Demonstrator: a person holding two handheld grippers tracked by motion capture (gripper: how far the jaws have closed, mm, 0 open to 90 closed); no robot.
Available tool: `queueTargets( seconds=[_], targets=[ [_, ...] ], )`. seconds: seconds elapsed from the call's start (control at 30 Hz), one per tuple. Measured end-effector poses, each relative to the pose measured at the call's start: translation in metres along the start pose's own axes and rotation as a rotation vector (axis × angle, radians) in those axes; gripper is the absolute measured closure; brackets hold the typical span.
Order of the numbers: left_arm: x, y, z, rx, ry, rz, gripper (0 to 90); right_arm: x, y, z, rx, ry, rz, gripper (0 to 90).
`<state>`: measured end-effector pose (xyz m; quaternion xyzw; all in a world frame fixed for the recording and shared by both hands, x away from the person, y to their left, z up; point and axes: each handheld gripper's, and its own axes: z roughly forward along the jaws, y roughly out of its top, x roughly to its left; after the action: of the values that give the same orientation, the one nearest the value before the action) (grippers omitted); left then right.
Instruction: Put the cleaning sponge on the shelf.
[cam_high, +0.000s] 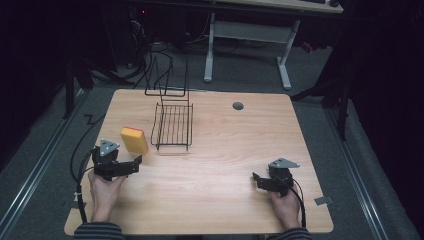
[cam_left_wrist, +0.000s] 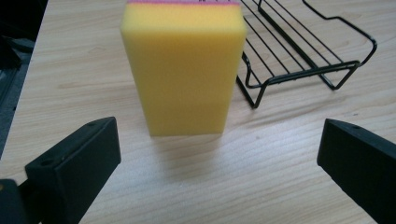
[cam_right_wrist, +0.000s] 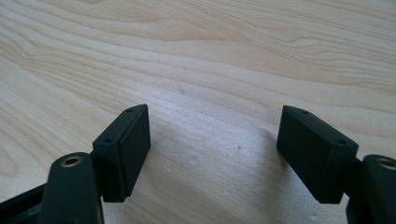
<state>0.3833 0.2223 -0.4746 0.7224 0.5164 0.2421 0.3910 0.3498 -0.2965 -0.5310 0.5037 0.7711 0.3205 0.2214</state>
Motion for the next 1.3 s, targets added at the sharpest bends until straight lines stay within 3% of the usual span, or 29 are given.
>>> queueTargets(
  seconds=[0.43,0.67,1.3],
  targets=[
    [0.005,0.017,0.007,-0.019,-0.005,-0.016,0.0,0.0,0.0,0.0,0.001,0.0,0.001,26.2],
    [0.007,0.026,0.013,-0.027,0.019,0.013,0.0,0.0,0.0,0.0,0.0,0.0,-0.001,26.1],
    [0.016,0.024,0.042,-0.035,0.054,-0.02,0.0,0.0,0.0,0.0,0.001,0.0,0.001,26.1]
  ],
)
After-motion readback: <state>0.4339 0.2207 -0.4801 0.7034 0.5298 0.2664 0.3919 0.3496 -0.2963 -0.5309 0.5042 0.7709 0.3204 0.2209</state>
